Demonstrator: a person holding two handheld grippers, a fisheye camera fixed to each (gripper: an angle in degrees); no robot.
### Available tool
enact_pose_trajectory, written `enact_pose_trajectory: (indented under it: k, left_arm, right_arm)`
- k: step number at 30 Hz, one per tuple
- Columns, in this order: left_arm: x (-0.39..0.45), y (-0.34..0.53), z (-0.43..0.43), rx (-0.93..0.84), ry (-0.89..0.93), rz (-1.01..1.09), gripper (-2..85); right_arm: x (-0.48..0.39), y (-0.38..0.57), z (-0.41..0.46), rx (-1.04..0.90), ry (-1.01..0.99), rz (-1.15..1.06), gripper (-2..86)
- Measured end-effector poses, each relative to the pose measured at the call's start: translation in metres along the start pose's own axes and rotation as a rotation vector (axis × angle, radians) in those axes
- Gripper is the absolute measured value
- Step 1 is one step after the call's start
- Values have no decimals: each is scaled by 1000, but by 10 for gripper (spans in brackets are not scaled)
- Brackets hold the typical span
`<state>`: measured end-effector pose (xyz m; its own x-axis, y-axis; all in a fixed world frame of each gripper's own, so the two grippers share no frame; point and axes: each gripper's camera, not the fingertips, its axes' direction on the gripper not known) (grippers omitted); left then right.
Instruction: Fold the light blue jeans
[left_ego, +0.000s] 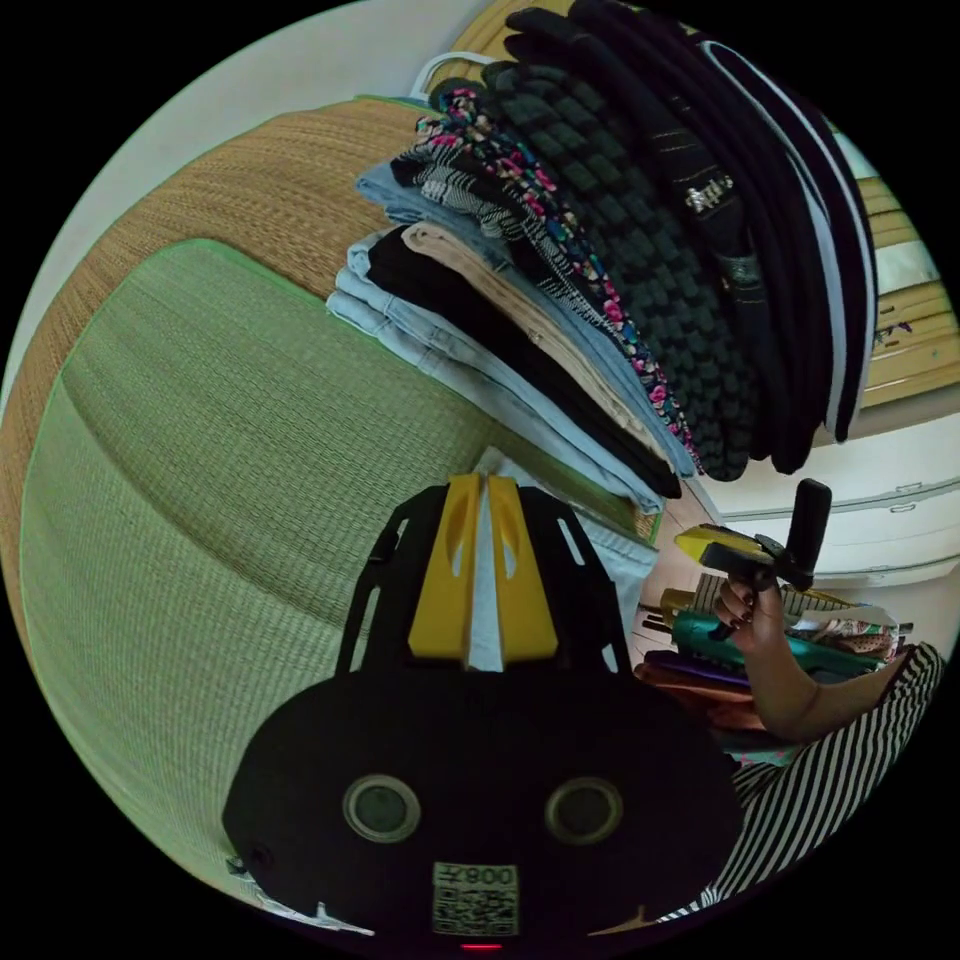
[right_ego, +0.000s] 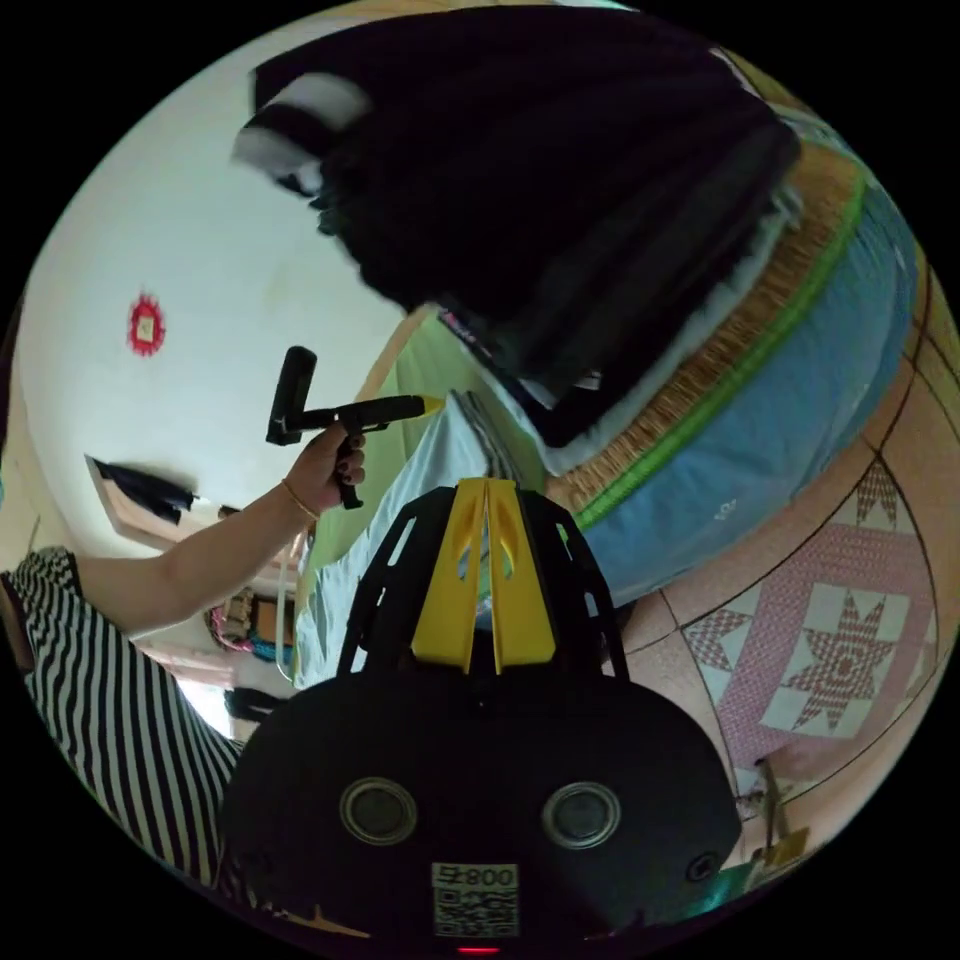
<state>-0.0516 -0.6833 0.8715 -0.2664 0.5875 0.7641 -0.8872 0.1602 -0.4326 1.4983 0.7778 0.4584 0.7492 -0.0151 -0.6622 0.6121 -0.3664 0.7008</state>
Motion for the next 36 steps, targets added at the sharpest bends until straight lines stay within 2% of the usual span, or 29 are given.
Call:
enact_pose_trajectory:
  k: [3,6,9,14,19,23,27,30,36]
  left_arm:
    - [7,11,-12,0,-27,11,13]
    - [8,15,-17,-55,-60,2,13]
    - [7,28,-43,-34,-30,-1,14]
    - [-15,99,-120,112,43,-68,19]
    - [-27,199,-154,29,-14,-136,19]
    - [-40,255,-167,-27,-76,-240,8]
    - [-46,275,-191,19,-42,-255,4]
    - [-45,293,-219,70,-104,-297,4]
    - [-45,391,-299,215,-36,-361,15]
  right_arm:
    - [-45,-4,26,-71,34,-141,0]
    - [-69,-6,62,-169,253,-208,0]
    - [-80,-5,72,-172,228,-191,0]
    - [-104,-5,80,-164,201,-160,0]
    - [-163,-14,92,-143,229,-224,0]
    - [-208,-33,123,-172,167,-308,0]
    - [-254,-58,181,-278,183,-394,0]
    - [-265,-67,224,-376,295,-388,0]
    - [-302,-65,237,-374,304,-377,4]
